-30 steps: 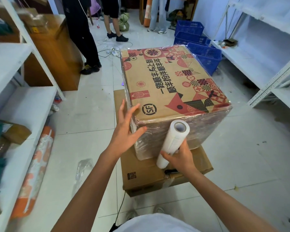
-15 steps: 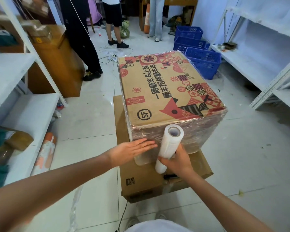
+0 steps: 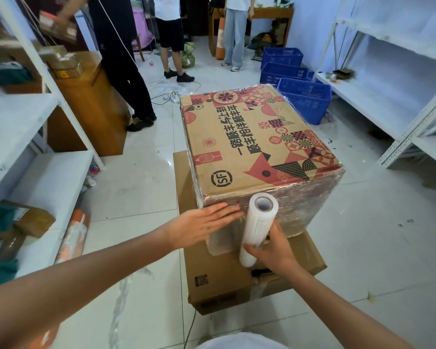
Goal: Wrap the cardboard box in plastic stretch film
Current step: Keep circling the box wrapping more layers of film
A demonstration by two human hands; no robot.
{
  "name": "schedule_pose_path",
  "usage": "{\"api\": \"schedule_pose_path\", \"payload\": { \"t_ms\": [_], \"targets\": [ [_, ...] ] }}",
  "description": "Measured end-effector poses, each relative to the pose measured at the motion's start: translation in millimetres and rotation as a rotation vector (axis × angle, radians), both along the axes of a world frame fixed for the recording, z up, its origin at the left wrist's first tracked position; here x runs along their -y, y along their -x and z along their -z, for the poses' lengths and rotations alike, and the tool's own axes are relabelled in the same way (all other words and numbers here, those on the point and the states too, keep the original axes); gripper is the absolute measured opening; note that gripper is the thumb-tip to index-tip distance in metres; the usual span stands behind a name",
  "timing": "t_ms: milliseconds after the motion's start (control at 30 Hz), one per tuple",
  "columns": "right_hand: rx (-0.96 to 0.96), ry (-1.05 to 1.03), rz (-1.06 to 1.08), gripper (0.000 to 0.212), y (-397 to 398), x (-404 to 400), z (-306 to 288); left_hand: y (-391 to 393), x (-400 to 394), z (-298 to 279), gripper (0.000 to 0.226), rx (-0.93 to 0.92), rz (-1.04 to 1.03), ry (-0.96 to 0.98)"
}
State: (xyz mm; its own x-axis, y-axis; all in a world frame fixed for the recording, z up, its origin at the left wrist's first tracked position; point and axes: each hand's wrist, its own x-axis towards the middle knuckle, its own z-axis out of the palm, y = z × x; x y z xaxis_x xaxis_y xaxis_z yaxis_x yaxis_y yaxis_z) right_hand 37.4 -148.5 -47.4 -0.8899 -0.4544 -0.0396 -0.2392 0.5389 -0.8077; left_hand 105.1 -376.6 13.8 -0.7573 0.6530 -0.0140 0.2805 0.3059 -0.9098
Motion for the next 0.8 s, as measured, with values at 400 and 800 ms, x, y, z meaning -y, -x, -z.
{"api": "schedule_pose_path", "payload": {
  "t_ms": [400, 800],
  "targets": [
    [0.020, -0.004, -0.021, 0.087, 6, 0, 0, 2, 20, -22, 0.073, -0.012, 0.050, -0.035],
    [0.025, 0.014, -0.031, 0.087, 5, 0, 4, -11, 24, 6, 0.075, 0.087, 0.044, 0.024]
  ]
}}
